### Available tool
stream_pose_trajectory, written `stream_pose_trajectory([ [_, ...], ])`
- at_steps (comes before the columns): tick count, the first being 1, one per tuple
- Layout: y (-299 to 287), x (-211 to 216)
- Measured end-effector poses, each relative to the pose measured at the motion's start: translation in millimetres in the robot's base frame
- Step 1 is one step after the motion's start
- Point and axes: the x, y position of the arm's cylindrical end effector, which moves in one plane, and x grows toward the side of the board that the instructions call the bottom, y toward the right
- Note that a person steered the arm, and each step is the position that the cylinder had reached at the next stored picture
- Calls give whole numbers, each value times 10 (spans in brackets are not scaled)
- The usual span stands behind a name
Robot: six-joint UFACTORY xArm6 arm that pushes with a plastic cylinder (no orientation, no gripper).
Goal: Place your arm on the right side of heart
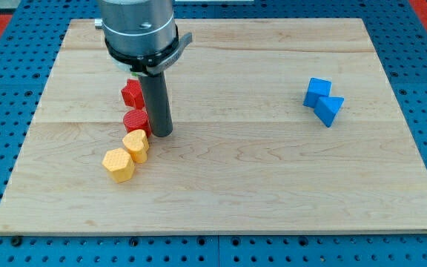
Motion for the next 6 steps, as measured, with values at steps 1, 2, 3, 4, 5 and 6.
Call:
stream_pose_trajectory([
  [1,37,-67],
  [2,225,380],
  [3,70,525],
  [4,2,491],
  [5,-19,497],
  [6,-272,1441],
])
